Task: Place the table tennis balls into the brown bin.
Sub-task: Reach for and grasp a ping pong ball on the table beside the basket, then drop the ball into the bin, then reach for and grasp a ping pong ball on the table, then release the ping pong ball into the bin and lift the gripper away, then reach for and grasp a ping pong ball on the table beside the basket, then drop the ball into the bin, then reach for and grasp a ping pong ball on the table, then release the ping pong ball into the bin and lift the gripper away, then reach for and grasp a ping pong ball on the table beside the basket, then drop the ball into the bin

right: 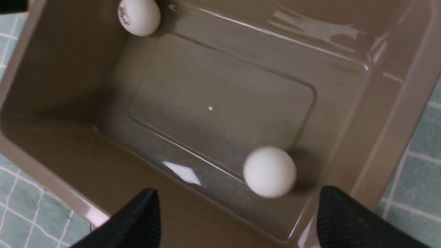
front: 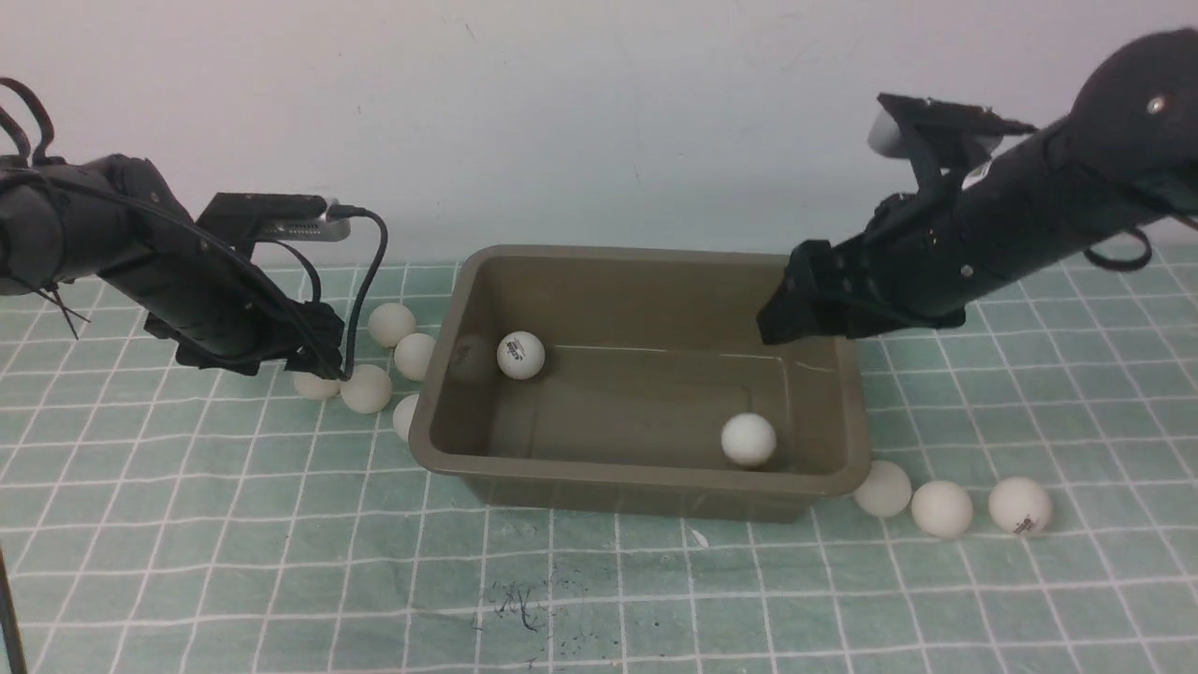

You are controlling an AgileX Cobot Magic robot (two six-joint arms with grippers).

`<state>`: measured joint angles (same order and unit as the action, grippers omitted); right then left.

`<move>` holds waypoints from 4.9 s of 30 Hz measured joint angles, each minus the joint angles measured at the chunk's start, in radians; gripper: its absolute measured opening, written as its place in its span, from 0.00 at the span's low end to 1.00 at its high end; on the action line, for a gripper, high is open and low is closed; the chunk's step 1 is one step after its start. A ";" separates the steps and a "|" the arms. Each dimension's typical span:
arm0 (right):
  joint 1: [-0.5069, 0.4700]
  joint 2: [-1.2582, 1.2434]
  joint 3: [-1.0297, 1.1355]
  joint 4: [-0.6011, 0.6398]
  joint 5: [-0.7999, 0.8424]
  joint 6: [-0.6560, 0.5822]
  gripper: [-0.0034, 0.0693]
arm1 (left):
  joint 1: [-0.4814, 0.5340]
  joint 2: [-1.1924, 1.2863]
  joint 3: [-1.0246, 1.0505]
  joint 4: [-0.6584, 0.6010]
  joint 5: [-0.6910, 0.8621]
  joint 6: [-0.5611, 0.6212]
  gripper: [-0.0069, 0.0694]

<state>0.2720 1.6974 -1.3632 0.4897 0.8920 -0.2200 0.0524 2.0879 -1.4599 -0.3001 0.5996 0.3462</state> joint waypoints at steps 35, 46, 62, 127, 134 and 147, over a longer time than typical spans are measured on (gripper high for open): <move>-0.262 0.141 0.320 -0.319 -0.133 0.262 0.67 | -0.229 -0.088 -0.178 -0.169 0.352 0.090 0.82; -0.154 -0.056 0.144 -0.218 -0.041 0.245 0.55 | -0.018 -0.108 -0.216 0.041 0.482 -0.051 0.12; -0.005 0.067 -0.089 -0.247 0.105 0.176 0.83 | -0.061 0.112 -0.216 -0.048 0.308 0.054 0.71; -0.013 0.188 -0.215 -0.128 0.134 0.123 0.76 | -0.121 0.118 -0.178 -0.112 0.391 0.086 0.77; -0.019 0.164 -0.216 -0.291 0.197 0.137 0.67 | -0.117 0.104 -0.205 -0.014 0.462 0.042 0.55; -0.176 0.154 0.047 -0.214 0.128 0.163 0.57 | -0.208 -0.046 -0.330 -0.159 0.542 0.137 0.55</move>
<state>0.0959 1.8509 -1.3162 0.2756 1.0195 -0.0568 -0.1560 2.0415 -1.7903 -0.4586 1.1413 0.4830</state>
